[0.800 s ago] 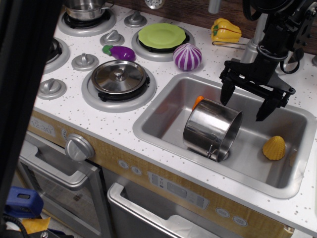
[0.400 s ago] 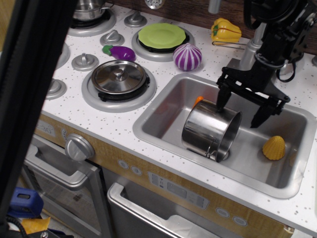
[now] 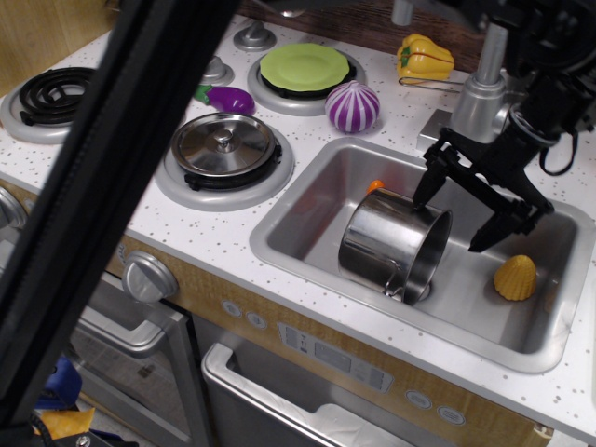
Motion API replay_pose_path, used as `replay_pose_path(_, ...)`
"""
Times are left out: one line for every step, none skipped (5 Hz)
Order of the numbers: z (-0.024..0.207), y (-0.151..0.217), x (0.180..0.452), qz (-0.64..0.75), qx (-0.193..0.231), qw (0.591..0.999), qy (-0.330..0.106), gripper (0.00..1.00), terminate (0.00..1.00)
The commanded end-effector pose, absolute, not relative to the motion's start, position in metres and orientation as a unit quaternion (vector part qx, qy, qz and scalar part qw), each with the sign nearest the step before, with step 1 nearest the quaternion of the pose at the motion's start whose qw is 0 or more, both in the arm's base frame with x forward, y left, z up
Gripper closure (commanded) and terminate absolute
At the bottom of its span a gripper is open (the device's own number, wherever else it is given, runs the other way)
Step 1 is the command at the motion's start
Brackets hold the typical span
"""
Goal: Flip pot upright in sink
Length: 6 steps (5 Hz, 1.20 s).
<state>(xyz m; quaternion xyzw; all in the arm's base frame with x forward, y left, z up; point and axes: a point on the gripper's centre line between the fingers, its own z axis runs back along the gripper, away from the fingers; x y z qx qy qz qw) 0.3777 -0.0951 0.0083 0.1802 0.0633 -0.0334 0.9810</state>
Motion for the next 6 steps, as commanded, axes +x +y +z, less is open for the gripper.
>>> replay_pose_path(0.027, -0.095, 0.381, -0.067, 0.231, 0.969, 0.063, 0.0, 0.0)
replay_pose_path(0.026, -0.097, 0.382, -0.074, 0.259, 0.96, 0.071, 0.0, 0.0)
replay_pose_path(0.027, -0.088, 0.38, -0.084, 0.262, 0.959, 0.066, 0.0, 0.0)
replay_pose_path(0.028, -0.081, 0.379, -0.098, 0.285, 0.951, 0.07, 0.0, 0.0)
replay_pose_path(0.028, -0.068, 0.378, -0.115, 0.294, 0.946, 0.07, 0.0, 0.0)
replay_pose_path(0.028, -0.066, 0.379, -0.118, 0.295, 0.946, 0.069, 0.0, 0.0)
